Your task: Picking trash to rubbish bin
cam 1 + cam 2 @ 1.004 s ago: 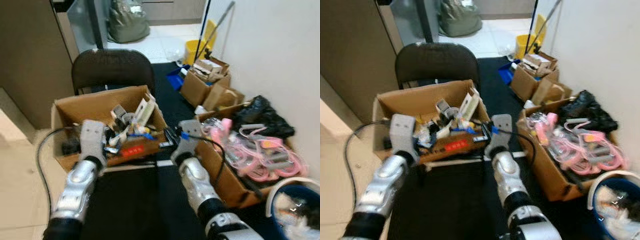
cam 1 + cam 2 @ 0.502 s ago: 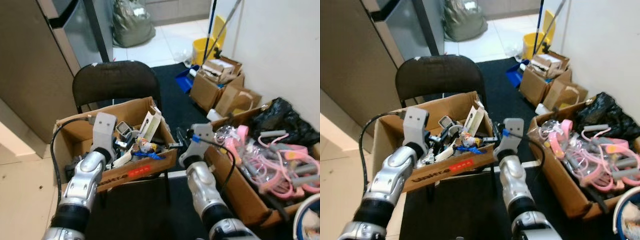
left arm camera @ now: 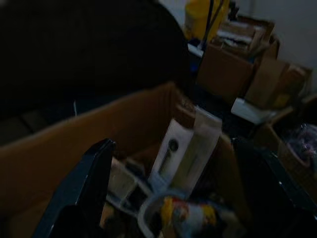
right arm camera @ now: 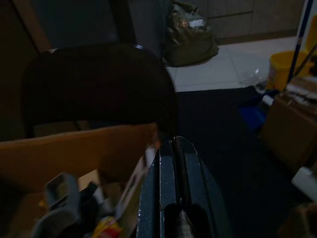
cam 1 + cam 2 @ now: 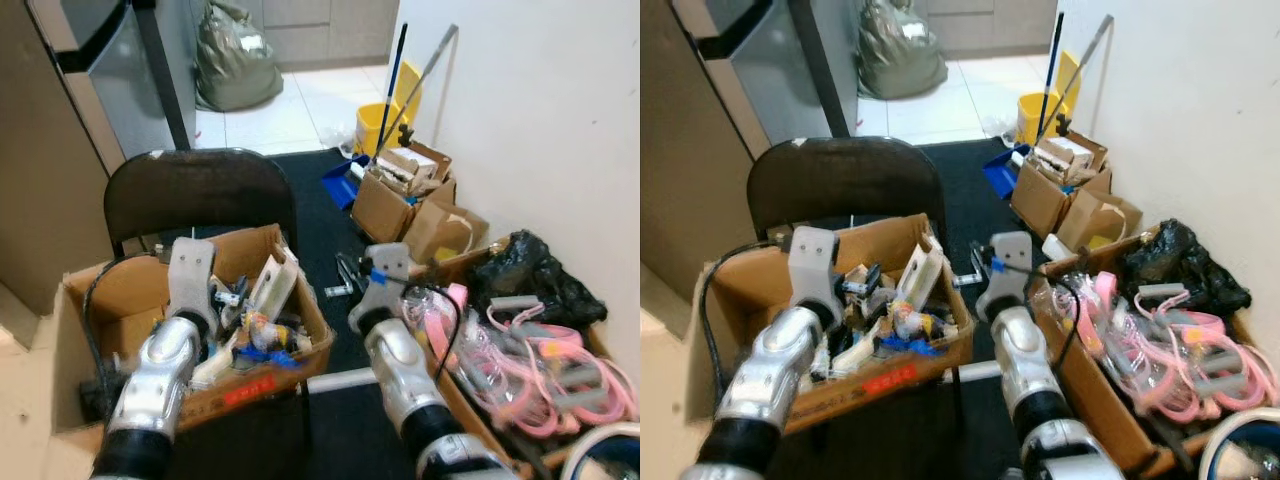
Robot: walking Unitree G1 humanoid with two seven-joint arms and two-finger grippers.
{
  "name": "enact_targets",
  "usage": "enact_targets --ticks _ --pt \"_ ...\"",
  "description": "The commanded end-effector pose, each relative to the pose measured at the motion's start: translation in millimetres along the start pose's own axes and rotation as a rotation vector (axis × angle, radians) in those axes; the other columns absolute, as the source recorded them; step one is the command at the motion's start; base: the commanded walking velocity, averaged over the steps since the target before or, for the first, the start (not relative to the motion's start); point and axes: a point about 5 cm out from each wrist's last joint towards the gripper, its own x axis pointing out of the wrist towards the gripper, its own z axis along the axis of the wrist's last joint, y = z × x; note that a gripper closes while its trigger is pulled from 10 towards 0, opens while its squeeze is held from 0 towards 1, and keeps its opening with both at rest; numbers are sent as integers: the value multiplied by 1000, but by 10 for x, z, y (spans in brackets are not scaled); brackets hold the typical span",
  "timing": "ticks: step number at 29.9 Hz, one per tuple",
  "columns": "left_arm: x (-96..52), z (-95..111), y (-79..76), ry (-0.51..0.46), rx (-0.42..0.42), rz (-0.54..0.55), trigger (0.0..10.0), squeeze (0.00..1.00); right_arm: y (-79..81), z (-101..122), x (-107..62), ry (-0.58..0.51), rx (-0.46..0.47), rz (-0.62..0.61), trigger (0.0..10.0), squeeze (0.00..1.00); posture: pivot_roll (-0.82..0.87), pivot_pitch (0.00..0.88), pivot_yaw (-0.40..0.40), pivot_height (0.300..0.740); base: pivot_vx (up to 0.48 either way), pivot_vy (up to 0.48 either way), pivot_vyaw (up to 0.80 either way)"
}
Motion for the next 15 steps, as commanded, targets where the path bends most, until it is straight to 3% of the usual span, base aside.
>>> enact_targets --ticks 1,14,15 --pt "-28 1 53 -7 16 21 10000 0 107 -53 19 37 16 40 10000 0 95 115 7 740 0 0 0" --pt "-79 32 106 -15 47 45 10000 0 60 -139 -64 83 -12 56 10000 0 95 124 12 740 0 0 0" --pt "-88 28 97 -12 47 42 10000 0 57 -154 -77 93 -23 63 10000 0 95 126 10 740 0 0 800"
